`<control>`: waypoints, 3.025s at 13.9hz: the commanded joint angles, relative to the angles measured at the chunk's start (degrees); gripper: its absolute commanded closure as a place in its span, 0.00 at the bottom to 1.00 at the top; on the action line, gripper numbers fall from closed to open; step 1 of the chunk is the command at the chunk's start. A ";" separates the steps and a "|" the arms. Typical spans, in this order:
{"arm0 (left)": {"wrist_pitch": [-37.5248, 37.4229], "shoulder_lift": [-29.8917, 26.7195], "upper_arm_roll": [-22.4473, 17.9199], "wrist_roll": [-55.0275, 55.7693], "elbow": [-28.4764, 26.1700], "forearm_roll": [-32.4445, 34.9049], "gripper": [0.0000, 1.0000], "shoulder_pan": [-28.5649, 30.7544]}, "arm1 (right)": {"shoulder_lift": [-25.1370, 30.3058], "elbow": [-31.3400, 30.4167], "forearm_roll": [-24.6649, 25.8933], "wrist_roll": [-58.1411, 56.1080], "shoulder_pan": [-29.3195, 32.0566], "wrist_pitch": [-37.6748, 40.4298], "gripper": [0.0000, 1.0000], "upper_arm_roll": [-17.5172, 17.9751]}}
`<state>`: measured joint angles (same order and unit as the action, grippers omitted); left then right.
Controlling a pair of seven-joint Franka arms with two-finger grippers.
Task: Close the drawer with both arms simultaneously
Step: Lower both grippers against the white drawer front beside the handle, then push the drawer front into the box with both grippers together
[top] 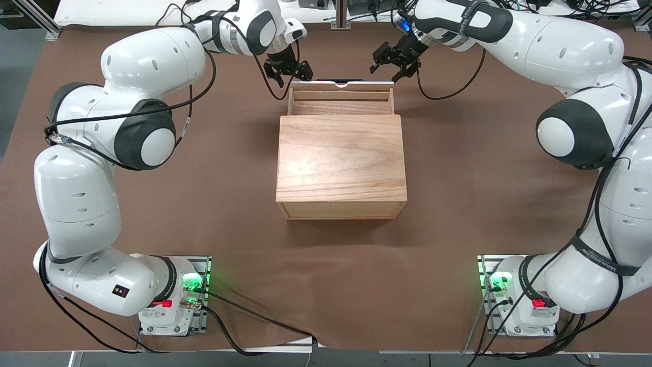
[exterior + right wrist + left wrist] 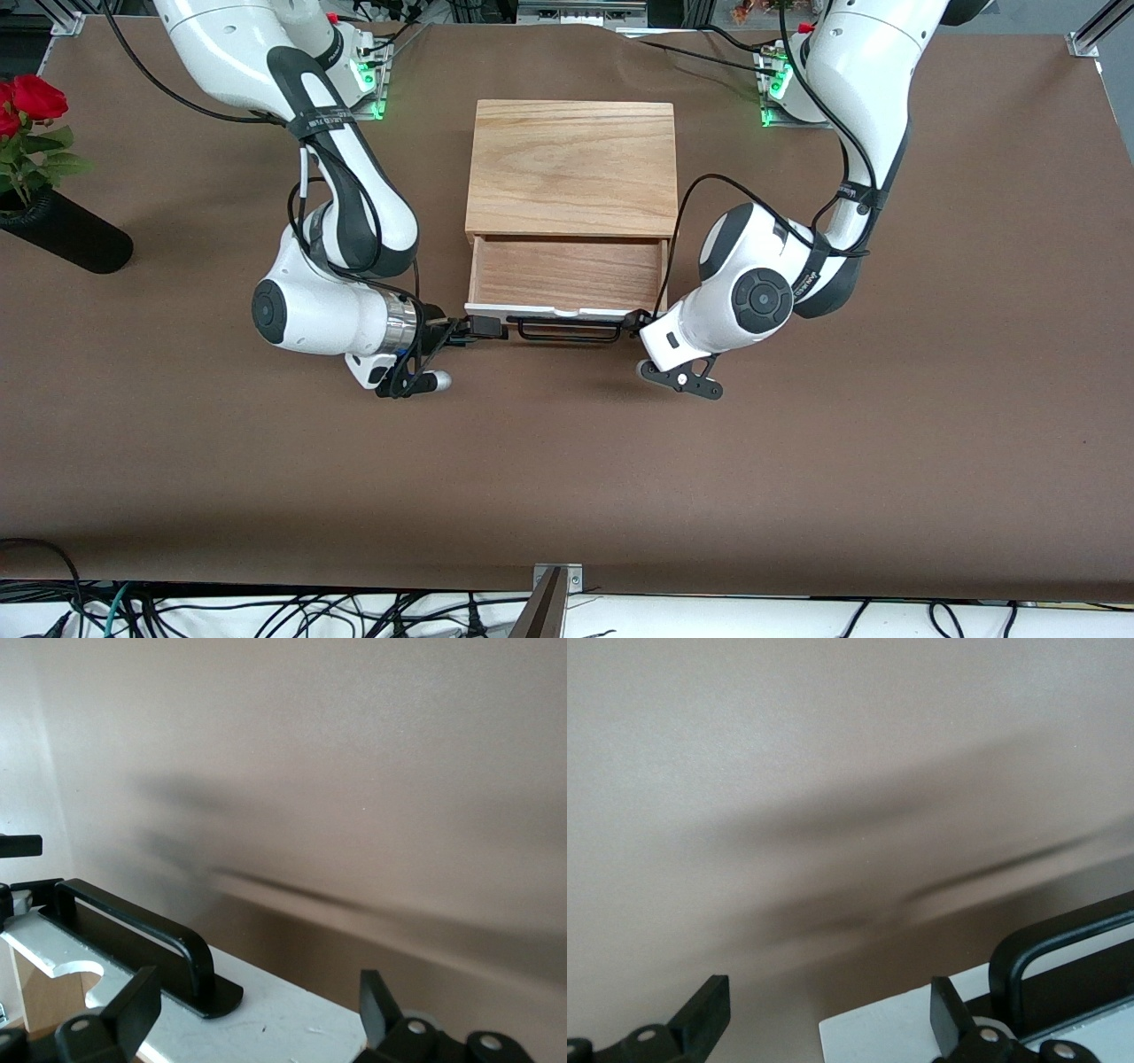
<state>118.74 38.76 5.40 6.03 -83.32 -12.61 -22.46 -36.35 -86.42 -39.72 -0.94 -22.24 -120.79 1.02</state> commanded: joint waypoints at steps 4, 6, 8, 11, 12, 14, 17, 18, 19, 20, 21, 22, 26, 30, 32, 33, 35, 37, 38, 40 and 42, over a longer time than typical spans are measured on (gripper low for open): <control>-1.58 0.09 -0.30 -0.23 -0.44 -1.63 0.00 -1.36 | 0.49 -0.86 -0.19 -0.47 -0.53 1.25 0.00 0.39; -1.58 0.18 -0.30 -0.23 -0.44 -1.63 0.00 -1.36 | 0.31 -0.86 -0.19 -0.38 -0.53 1.87 0.00 0.39; -1.58 0.18 -0.30 -0.23 -0.44 -1.63 0.00 -1.36 | 0.31 -0.94 -0.19 -0.29 -1.23 1.87 0.00 0.39; -1.67 0.18 -0.30 -0.23 -0.44 -1.63 0.00 -1.36 | 0.22 -1.30 -0.19 -0.12 -1.84 1.87 0.00 0.39; -1.58 0.18 -0.30 -0.23 -0.44 -1.63 0.00 -1.36 | -0.04 -1.38 -0.19 -0.03 -1.93 1.87 0.00 0.39; -1.58 0.18 -0.30 -0.23 -0.44 -1.63 0.00 -1.36 | -0.22 -1.38 -0.19 -0.11 -1.93 1.87 0.00 0.39; -1.67 0.09 -0.30 -0.23 -0.44 -1.63 0.00 -1.36 | -0.22 -1.65 -0.19 -0.20 -1.93 1.87 0.00 0.39; -1.84 0.09 -0.30 -0.14 -0.53 -1.63 0.00 -1.27 | -0.22 -1.82 -0.19 -0.20 -2.02 1.87 0.00 0.39; -1.85 0.00 -0.30 -0.14 -0.88 -1.63 0.00 -1.19 | -0.22 -1.65 -0.19 -0.20 -2.02 1.87 0.00 0.47; -1.85 -0.08 -0.30 -0.14 -1.31 -1.63 0.00 -1.19 | -0.22 -1.82 -0.19 -0.29 -2.02 1.87 0.00 0.39; -1.93 -0.17 -0.30 -0.14 -1.49 -1.63 0.00 -1.19 | -0.22 -1.82 -0.19 -0.20 -2.28 1.87 0.00 0.47; -2.11 -0.35 -0.30 -0.14 -1.76 -1.63 0.00 -1.19 | -0.22 -1.82 -0.19 -0.20 -2.55 1.96 0.00 0.39; -4.13 -0.44 -0.30 -0.14 -1.76 -1.63 0.00 -1.10 | -0.22 -2.26 -0.27 0.06 -3.34 2.13 0.00 0.48; -6.50 -0.52 -0.30 -0.05 -1.76 -1.63 0.00 -1.10 | -0.22 -3.40 -0.27 0.50 -3.78 5.02 0.00 0.39; -7.73 -0.61 -0.30 0.04 -1.76 -1.63 0.00 -1.18 | -0.13 -4.54 -0.36 0.50 -4.39 5.82 0.00 0.39; -8.60 -0.61 -0.30 0.12 -1.76 -1.63 0.00 -1.19 | -0.04 -4.90 -0.36 0.50 -4.65 6.09 0.00 0.39; -9.93 -0.70 -0.21 0.83 -1.67 -1.63 0.00 -1.19 | 0.22 -5.52 -0.27 2.51 -5.44 6.26 0.00 0.39; -10.72 -0.70 1.01 0.92 -1.67 -1.63 0.00 -1.01 | 0.48 -5.43 -0.19 2.96 -5.36 6.26 0.00 0.39; -10.72 -0.70 1.02 1.00 -1.67 -1.63 0.00 -1.10 | 0.57 -5.34 -0.19 2.96 -5.36 6.26 0.00 0.39; -11.25 -0.70 1.72 1.70 -1.76 -1.63 0.00 -1.10 | 1.19 -5.34 -0.19 3.22 -5.36 8.36 0.00 0.21; -12.13 -0.70 2.16 3.11 -1.67 -1.63 0.00 -1.10 | 2.50 -5.43 -0.01 4.45 -5.45 11.35 0.00 0.12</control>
<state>108.85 38.75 6.50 7.99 -83.38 -12.71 -22.87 -37.14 -88.66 -39.63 0.79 -26.36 -113.82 1.15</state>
